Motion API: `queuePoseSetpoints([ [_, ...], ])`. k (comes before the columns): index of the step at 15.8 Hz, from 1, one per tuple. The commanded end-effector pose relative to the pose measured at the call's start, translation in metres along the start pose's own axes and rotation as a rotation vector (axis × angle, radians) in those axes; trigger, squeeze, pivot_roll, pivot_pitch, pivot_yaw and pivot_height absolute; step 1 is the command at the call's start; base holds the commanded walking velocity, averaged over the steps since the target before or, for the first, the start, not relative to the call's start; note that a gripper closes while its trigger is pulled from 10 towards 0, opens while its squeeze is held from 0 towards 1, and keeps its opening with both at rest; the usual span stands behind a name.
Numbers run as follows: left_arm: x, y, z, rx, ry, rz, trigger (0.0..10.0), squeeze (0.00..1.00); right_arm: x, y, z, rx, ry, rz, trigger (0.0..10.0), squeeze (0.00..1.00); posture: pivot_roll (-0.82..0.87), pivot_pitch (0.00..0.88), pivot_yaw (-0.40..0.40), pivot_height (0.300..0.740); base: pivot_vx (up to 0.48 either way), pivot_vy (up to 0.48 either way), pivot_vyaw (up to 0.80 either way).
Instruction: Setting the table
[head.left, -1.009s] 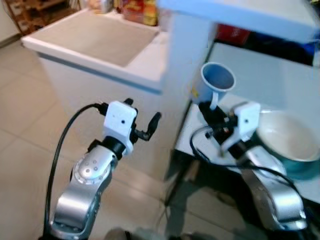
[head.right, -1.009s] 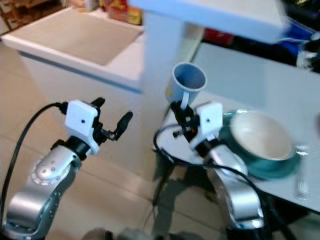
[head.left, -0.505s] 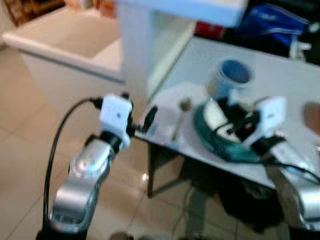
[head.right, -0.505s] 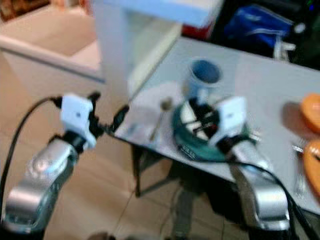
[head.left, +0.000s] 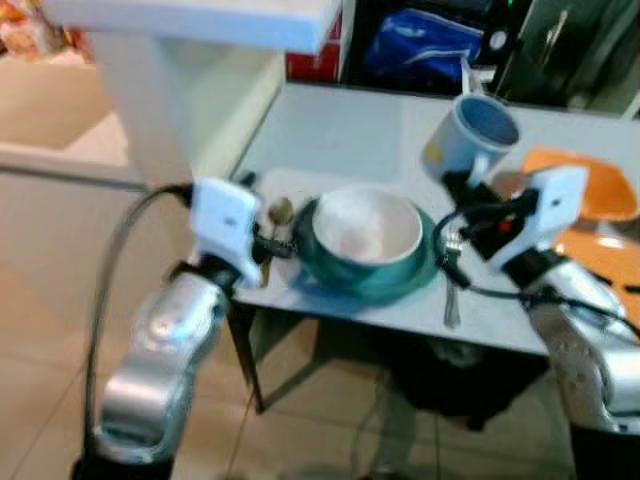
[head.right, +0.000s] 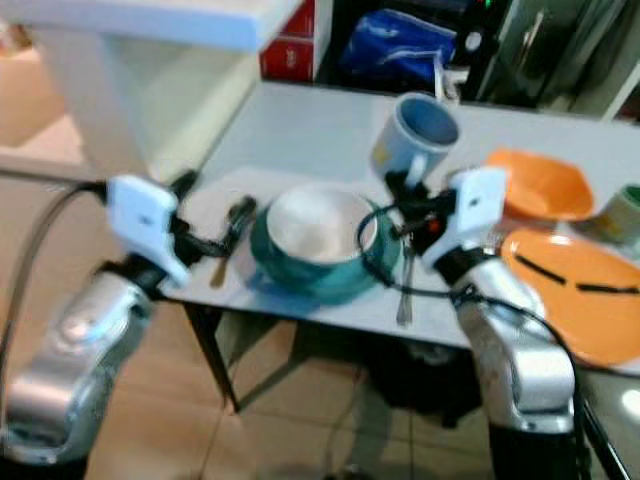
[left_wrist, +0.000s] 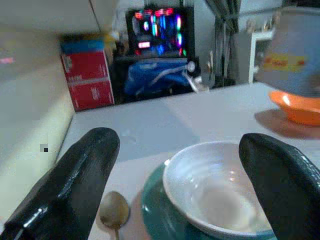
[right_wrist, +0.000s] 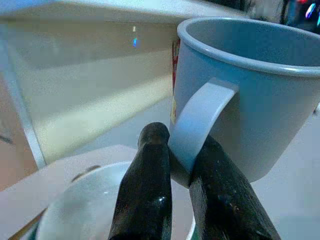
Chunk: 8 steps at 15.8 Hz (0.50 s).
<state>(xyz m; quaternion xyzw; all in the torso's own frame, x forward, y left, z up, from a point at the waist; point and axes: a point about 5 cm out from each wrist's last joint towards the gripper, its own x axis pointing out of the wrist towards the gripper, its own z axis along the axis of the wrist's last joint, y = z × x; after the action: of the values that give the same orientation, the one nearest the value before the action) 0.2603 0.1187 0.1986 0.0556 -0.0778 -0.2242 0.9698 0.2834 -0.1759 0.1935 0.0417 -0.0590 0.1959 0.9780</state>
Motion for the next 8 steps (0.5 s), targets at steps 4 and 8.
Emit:
queuePoseSetpoints([
  [4, -0.008, 0.007, 0.005, 0.028, -0.006, 0.03, 10.0, 0.0, 0.024, -0.007, 0.009, -0.031, 0.003, -0.004, 10.0, 0.0, 0.03, 0.083, -0.051, 0.74, 0.326, 0.0, 0.0],
  [8, -0.01, -0.005, 0.013, -0.042, -0.042, -0.09, 10.0, 0.0, 0.038, -0.031, 0.009, -0.034, -0.014, -0.138, 10.0, 0.0, 0.04, 0.106, -0.042, 0.74, 0.0, 0.0, 0.0],
])
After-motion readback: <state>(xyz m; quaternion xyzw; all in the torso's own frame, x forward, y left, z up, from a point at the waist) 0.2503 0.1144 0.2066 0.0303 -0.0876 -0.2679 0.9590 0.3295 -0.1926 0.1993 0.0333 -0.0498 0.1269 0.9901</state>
